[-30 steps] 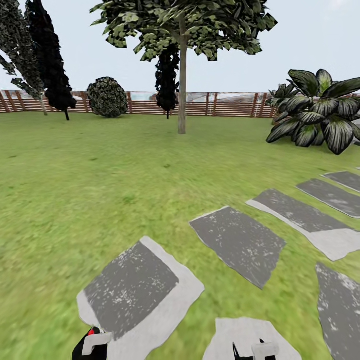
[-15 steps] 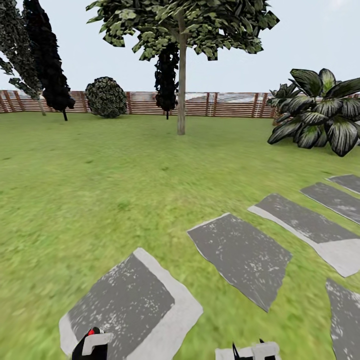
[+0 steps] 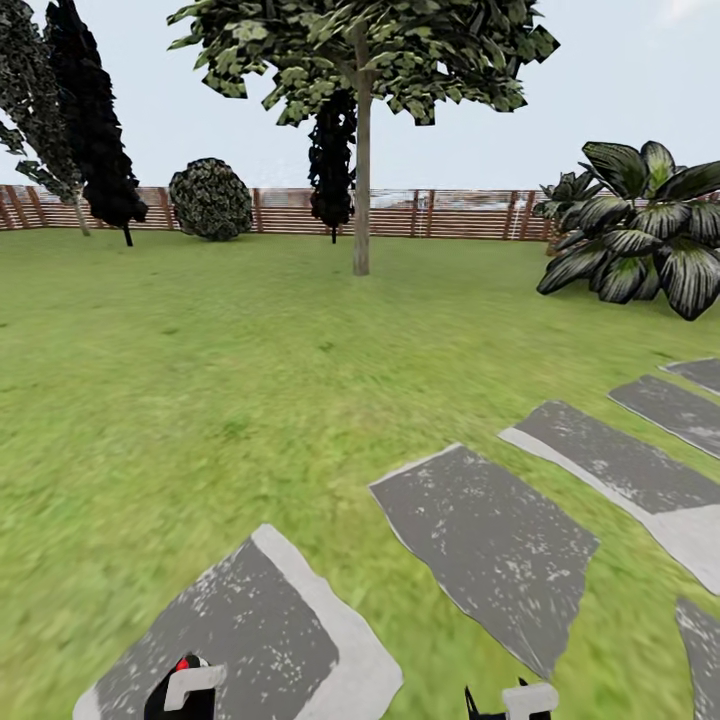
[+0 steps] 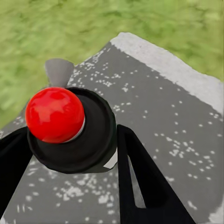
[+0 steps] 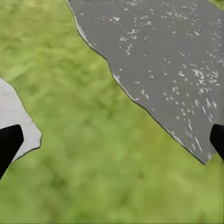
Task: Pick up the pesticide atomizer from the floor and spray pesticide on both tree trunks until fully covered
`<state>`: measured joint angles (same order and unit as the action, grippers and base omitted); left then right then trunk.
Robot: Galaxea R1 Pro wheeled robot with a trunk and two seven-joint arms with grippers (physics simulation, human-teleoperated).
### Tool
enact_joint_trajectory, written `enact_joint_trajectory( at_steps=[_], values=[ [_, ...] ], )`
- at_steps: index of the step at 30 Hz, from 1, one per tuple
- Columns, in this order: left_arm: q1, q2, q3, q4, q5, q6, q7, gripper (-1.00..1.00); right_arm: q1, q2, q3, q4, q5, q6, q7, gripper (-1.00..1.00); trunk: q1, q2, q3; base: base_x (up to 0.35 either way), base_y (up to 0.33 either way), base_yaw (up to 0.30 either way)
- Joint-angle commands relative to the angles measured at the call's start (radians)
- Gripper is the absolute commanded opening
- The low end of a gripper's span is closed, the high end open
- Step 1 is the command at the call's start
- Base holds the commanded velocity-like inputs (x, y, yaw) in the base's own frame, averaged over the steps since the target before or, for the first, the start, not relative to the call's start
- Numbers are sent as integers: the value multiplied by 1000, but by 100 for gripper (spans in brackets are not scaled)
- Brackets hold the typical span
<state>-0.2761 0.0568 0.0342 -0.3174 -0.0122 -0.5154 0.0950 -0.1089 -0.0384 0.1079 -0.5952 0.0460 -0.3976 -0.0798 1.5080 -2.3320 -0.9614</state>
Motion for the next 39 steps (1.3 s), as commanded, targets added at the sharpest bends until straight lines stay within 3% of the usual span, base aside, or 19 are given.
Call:
enact_joint_trajectory(
  at_steps=[1,39],
  values=[
    [0,0,0,0,0,0,0,-100,0,0,0,0,0,0,0,100,0,0,0,339,-72,0],
    [0,0,0,0,-2,0,0,-100,0,0,3,0,0,0,0,100,0,0,0,339,-72,0]
  ],
)
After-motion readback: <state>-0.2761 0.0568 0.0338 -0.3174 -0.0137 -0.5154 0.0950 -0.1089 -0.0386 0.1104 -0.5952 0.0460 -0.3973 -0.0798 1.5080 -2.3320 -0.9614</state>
